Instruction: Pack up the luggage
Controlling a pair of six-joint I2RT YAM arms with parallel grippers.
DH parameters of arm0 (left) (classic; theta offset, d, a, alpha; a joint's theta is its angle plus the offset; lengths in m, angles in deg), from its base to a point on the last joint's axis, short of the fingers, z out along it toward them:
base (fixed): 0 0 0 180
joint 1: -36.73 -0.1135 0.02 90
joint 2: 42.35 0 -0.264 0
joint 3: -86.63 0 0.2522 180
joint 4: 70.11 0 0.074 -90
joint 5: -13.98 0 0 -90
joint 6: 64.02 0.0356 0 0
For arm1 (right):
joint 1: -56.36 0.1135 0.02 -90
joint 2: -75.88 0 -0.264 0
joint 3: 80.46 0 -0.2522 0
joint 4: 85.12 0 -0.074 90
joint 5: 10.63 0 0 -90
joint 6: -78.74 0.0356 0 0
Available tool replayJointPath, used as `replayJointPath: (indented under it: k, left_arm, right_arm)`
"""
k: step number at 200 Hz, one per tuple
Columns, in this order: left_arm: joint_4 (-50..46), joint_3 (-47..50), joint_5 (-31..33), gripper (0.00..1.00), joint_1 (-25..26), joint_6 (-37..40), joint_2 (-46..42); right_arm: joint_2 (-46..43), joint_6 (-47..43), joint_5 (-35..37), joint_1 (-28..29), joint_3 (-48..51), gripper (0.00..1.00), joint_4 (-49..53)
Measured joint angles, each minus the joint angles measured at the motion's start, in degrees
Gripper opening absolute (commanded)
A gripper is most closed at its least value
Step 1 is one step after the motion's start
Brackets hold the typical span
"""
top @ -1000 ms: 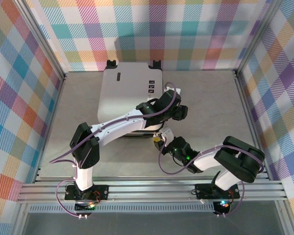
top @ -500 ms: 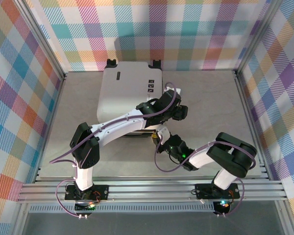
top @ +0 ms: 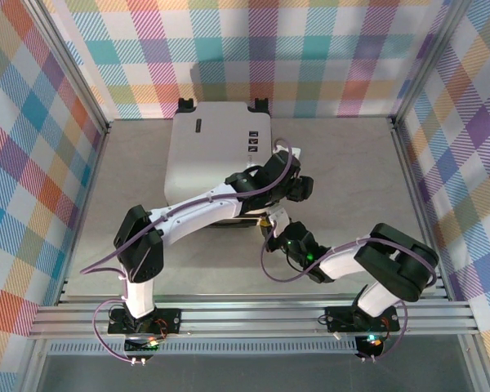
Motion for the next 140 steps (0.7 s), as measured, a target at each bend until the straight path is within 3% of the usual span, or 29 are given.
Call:
replayJointPath:
  k: [140]
  left_arm:
    - [5.8, 5.4, -1.7, 0.64, -1.4, -0.9, -4.2]
  right_arm:
    - [-5.7, 0.8, 3.1, -1.1, 1.7, 0.00, 4.6]
